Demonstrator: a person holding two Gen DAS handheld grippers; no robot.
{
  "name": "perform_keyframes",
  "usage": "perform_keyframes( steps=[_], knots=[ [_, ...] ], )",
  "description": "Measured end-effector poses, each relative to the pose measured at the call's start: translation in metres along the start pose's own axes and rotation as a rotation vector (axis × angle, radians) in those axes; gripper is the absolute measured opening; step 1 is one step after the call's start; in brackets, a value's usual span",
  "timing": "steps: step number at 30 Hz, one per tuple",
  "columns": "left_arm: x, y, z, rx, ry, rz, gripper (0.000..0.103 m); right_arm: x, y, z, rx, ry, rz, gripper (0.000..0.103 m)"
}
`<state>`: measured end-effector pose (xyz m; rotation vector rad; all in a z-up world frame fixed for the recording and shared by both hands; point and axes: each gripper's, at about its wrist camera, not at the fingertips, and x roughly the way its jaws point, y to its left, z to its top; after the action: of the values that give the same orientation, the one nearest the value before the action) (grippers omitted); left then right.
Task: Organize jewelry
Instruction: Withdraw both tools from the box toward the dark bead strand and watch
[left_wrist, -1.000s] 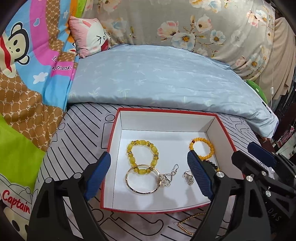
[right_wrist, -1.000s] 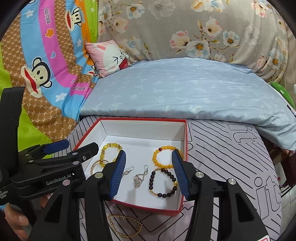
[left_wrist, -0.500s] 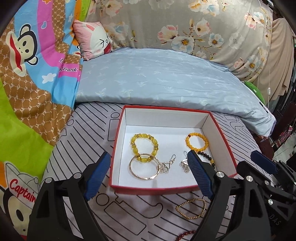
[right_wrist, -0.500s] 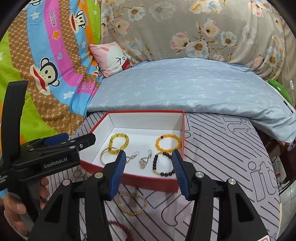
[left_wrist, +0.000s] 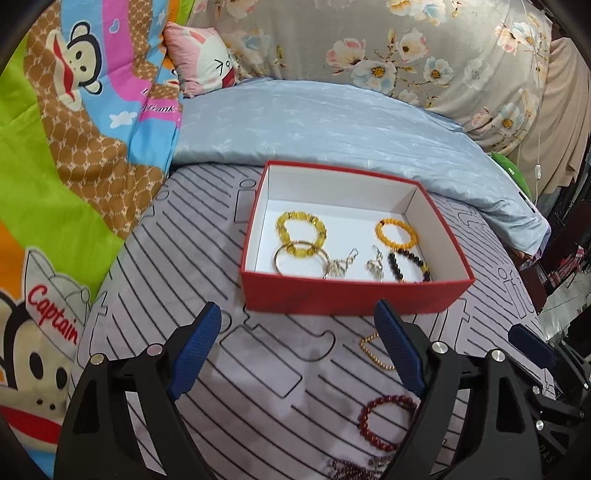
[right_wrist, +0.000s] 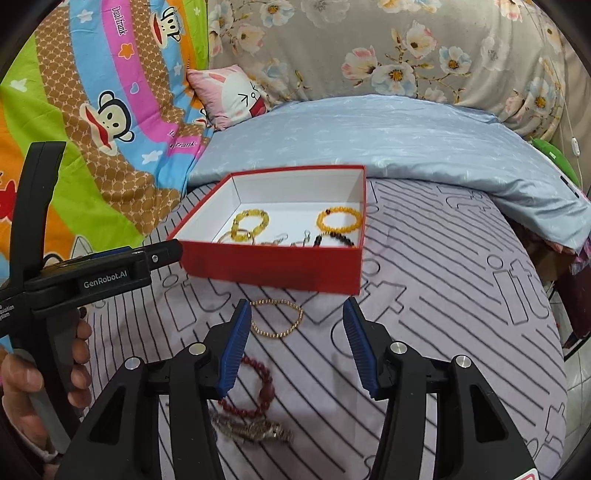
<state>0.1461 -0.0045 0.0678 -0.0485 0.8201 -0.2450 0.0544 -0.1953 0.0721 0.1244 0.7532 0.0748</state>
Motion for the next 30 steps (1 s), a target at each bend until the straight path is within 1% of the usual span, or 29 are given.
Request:
perform_keyframes(
  steps=[6, 9, 11, 16, 19, 21, 23, 24, 26, 30],
  knots=[
    [-0.011, 0.003, -0.029, -0.01, 0.02, 0.021, 0.082, -0.003, 0.005, -0.03, -0.004, 0.047, 0.019, 0.051],
    [-0.013, 0.005, -0.049, -0.036, 0.056, 0.013, 0.082, -0.001, 0.005, -0.047, 0.008, 0.076, 0.024, 0.051],
    [-0.012, 0.006, -0.061, -0.048, 0.077, 0.025, 0.082, 0.0, 0.004, -0.055, 0.023, 0.091, 0.03, 0.051],
    [-0.013, 0.013, -0.089, -0.089, 0.123, 0.033, 0.082, 0.003, 0.008, -0.067, 0.031, 0.109, 0.032, 0.051],
    [-0.016, 0.013, -0.098, -0.089, 0.127, 0.052, 0.082, 0.006, 0.015, -0.068, 0.019, 0.116, 0.041, 0.051],
    [-0.018, 0.013, -0.1, -0.083, 0.128, 0.065, 0.082, 0.011, 0.02, -0.069, 0.011, 0.126, 0.042, 0.049],
    [-0.022, 0.013, -0.103, -0.082, 0.127, 0.072, 0.082, 0.017, 0.021, -0.071, 0.012, 0.143, 0.045, 0.041],
    [-0.024, 0.012, -0.104, -0.081, 0.124, 0.078, 0.082, 0.02, 0.021, -0.072, 0.011, 0.151, 0.041, 0.039],
    [-0.026, 0.011, -0.106, -0.074, 0.122, 0.086, 0.082, 0.022, 0.021, -0.076, 0.002, 0.163, 0.026, 0.029],
    [-0.029, 0.009, -0.109, -0.06, 0.125, 0.089, 0.082, 0.019, 0.018, -0.082, -0.01, 0.175, 0.017, 0.026]
  ],
)
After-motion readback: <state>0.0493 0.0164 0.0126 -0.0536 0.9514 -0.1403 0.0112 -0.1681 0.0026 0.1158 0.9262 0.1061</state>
